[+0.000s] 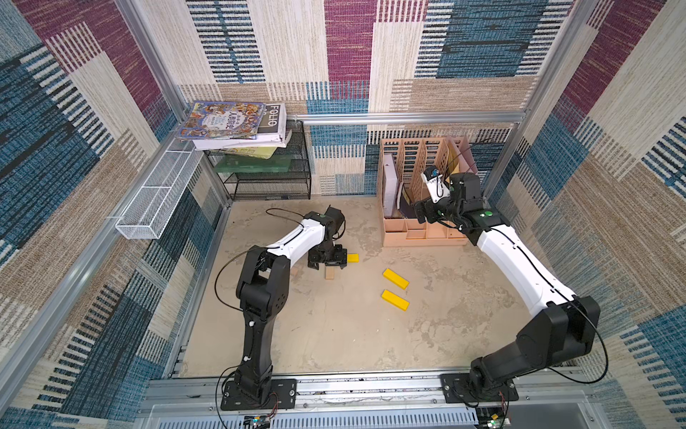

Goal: Assemble the number 6 with building blocks
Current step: Assemble the building block at the center of the board.

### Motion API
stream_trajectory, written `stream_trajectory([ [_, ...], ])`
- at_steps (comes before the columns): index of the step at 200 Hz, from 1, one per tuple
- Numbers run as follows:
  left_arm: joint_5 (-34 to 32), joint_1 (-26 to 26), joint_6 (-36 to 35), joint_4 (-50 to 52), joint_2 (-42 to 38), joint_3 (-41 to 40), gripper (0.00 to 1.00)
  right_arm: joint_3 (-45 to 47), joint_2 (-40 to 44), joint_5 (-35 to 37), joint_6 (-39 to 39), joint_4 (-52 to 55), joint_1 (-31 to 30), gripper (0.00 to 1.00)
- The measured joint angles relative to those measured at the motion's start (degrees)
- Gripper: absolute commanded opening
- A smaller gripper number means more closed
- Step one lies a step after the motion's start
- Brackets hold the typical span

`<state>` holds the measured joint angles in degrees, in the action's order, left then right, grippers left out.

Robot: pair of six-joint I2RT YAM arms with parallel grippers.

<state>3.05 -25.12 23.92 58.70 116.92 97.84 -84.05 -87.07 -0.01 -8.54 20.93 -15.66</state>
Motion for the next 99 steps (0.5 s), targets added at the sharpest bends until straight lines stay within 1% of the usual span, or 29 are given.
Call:
stream_trajectory([
  [11, -0.7, 0.0, -0.2, 0.3, -2.7, 0.1, 0.9, -0.9, 0.3, 0.4, -0.5, 0.9, -0.7, 0.96],
  [23, -1.8, 0.3, -0.3, 0.5, -5.4, 0.2, 0.9, -2.3, 0.8, 1.8, -1.4, 1.3, -2.7, 0.96],
  [31, -2.2, 0.7, -0.3, 0.4, -7.0, 0.0, 0.9, -2.4, 1.4, 2.4, -0.5, 1.0, -4.2, 0.96],
  [41, -3.0, 1.6, -0.3, -0.4, -9.0, -1.2, 0.9, -0.5, 2.1, 1.0, 2.3, -1.0, -4.2, 0.96],
  [50, -3.5, 2.5, 0.0, -1.3, -10.5, -3.1, 0.9, 1.2, 1.5, -2.1, 4.9, -0.9, -2.2, 0.96],
  [58, -3.8, 3.3, 0.3, -1.9, -11.3, -5.1, 0.89, 1.2, -1.2, -4.6, 7.7, 1.0, 0.4, 0.98],
  [70, -4.8, 4.4, 1.0, -2.6, -12.0, -7.6, 0.89, 0.1, -6.4, -5.5, 9.8, 4.0, 1.1, 0.98],
  [79, -5.2, 4.9, 1.2, -3.5, -12.8, -10.0, 0.9, 0.8, -9.8, -5.5, 9.5, 7.7, -1.0, 0.98],
  [90, -6.1, 5.1, 1.4, -4.9, -14.4, -13.3, 0.9, 2.8, -11.4, -5.1, 8.1, 11.9, -4.1, 1.0],
  [99, -6.0, 5.3, 1.6, -5.7, -15.6, -15.8, 0.89, 4.0, -12.1, -5.0, 6.7, 14.4, -6.0, 0.95],
])
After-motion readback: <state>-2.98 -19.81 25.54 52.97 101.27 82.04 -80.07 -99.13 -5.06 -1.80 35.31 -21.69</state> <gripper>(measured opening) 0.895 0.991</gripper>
